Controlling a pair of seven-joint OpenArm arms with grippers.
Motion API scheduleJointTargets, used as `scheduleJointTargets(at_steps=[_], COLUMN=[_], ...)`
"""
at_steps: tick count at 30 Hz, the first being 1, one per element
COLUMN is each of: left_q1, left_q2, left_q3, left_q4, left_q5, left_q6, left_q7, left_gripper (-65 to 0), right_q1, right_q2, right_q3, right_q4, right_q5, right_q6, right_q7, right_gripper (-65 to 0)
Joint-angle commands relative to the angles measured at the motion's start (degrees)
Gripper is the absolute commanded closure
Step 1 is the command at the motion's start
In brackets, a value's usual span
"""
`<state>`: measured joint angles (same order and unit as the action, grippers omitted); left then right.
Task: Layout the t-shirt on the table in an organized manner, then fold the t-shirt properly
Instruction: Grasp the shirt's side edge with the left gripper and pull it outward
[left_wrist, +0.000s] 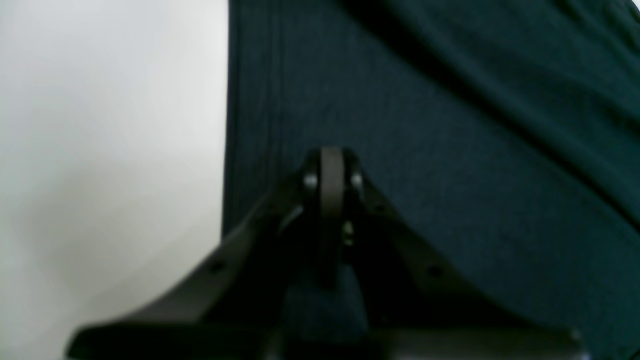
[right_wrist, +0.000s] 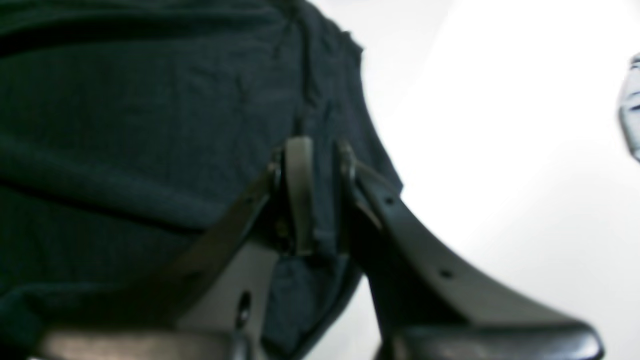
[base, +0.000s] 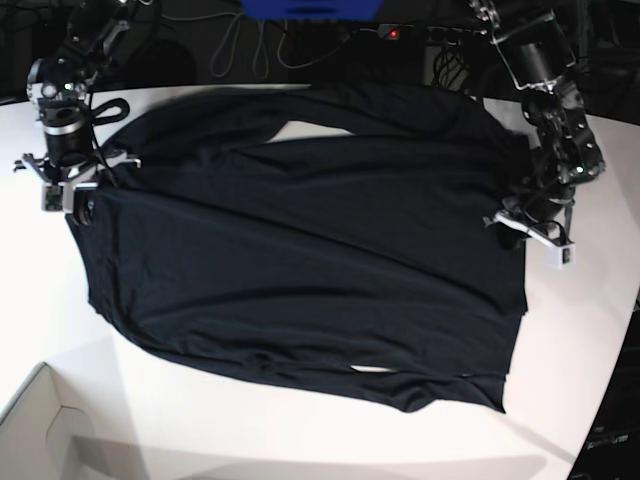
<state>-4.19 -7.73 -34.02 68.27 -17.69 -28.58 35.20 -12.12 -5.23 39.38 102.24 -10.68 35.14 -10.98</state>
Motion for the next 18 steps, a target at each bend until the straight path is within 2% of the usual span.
scheduleJointTargets(at_steps=[1,7,10,14,18], left_q1=[-0.8,-1.7,-5.1,-10.3,-13.6], left_q2=[-1.0,-3.2,-4.6,-6.7,-7.9], left_q3=[0.0,0.2,0.3,0.1,0.2], left_q4=[-0.7,-12.0,-16.8,-23.0,-25.2], left_q5=[-0.9,-0.9,-0.5,3.4,5.3], left_q6=[-0.4,-0.4,-0.4,-0.4,-0.4], left_q7=[-2.8,-12.9,-15.3,-17.8,-19.2], left_gripper=[-0.1,-0.1,-0.1,-0.1,-0.1], right_q1=[0.4,-1.0,-2.2,-4.1,-5.8], right_q2=[0.4,0.4,0.4,0.3,-1.1], right_q3=[0.1,1.3,1.4,1.3,1.3], right_q4=[1.6,3.4,3.4,3.4,3.5], right_q5=[1.0,0.9,0.9,0.9,0.9], right_q6=[0.1,0.1,0.1,0.1,0.1], right_q7=[1.6,1.6,1.6,1.6,1.6], right_gripper=[-8.5,-8.5,-8.5,-8.5,-8.5])
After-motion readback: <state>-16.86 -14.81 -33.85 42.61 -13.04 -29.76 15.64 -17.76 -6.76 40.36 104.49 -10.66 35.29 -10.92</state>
